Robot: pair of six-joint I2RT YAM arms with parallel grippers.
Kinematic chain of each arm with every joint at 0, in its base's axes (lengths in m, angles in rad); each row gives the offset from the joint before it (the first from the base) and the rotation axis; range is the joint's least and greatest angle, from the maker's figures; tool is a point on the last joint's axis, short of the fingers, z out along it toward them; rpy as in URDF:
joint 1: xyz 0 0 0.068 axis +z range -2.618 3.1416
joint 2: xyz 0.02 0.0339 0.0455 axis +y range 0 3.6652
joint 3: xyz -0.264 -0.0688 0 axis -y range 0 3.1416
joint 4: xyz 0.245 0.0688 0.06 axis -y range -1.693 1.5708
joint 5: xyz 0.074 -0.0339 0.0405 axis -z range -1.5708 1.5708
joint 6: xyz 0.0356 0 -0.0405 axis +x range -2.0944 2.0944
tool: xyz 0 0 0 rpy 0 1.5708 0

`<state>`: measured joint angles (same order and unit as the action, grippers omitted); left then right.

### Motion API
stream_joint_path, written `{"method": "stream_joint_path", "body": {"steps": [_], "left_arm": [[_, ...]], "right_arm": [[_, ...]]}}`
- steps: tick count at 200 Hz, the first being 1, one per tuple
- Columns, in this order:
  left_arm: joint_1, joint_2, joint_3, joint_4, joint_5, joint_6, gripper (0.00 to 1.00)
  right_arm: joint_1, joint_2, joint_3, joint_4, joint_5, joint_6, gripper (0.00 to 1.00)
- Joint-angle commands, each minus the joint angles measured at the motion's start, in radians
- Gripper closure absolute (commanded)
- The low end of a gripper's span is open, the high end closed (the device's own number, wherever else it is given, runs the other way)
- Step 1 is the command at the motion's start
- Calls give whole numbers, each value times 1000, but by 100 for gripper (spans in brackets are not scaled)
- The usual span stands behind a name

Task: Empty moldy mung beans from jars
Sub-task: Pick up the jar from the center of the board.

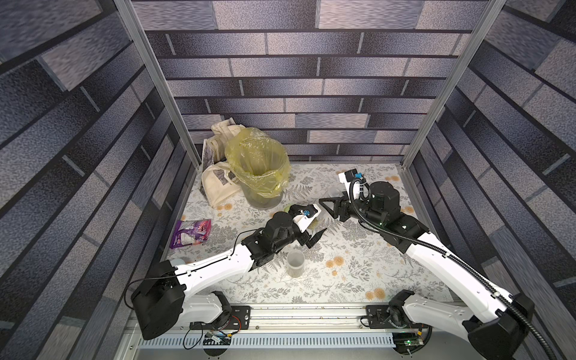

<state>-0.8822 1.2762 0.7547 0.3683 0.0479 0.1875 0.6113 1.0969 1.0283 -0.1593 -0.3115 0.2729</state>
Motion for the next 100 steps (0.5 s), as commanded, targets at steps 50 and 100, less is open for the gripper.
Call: {"method": "stream_joint_path", "body": {"steps": [50, 100], "left_arm": [[-2, 51, 89, 49, 104, 47, 6], [-2, 43, 92, 53, 124, 32, 23]], "right_arm": [[7, -25, 67, -62, -120, 27, 48], [5, -34, 55, -52, -119, 32, 48]]}}
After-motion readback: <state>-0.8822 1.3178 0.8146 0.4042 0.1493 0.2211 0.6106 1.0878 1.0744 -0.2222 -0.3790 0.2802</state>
